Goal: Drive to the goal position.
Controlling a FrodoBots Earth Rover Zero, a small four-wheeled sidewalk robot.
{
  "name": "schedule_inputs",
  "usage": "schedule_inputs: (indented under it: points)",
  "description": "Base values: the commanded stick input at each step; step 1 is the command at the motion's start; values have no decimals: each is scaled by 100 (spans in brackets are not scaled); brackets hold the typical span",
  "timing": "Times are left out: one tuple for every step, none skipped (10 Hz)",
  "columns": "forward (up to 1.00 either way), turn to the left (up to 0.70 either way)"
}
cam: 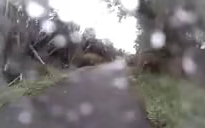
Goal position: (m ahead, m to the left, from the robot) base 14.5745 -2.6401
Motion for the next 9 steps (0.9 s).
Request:
schedule_inputs:
  points:
    - [100,0]
    - [100,0]
    - [100,0]
    - [100,0]
    - [100,0]
    - [100,0]
    - [100,0]
    - [100,0]
    - [100,0]
